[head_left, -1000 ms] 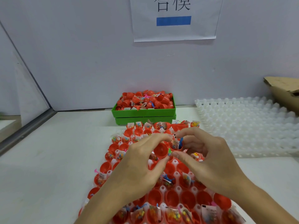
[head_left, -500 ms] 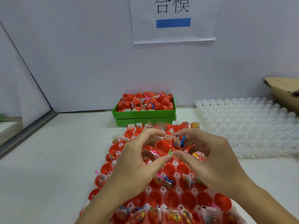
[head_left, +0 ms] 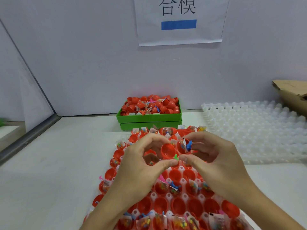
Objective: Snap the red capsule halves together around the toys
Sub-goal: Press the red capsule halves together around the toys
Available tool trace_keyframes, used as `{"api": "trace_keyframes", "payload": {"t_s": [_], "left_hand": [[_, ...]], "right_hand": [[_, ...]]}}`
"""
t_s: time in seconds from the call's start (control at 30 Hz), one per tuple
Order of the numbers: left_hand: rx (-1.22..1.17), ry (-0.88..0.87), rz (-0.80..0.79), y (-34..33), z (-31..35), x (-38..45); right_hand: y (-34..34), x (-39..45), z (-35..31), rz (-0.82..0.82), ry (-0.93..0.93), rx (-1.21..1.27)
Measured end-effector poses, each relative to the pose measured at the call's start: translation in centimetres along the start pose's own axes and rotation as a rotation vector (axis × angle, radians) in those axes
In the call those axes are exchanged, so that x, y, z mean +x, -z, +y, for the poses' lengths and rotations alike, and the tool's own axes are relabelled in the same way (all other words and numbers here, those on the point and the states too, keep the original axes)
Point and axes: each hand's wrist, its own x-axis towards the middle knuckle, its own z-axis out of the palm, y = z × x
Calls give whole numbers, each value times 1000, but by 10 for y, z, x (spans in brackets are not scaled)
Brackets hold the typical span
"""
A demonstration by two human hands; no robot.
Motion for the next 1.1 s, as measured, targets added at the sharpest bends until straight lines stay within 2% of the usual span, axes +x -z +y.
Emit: {"api": "trace_keyframes", "payload": {"t_s": [0.23,0.43,0.83,1.1], "left_hand": [[13,-24,31,-2,7,-2],[-8,-10,37,-2,6,-2],[-7,-42,21,-5,8,-3],[35,-44,9,-8,4,-2]], "right_hand": [[-1,-1,-4,38,249,-287],[-1,-2,-5,33,270,-251],[0,-1,0,4,442,-496],[5,-3,7,-52,471,-575]]}}
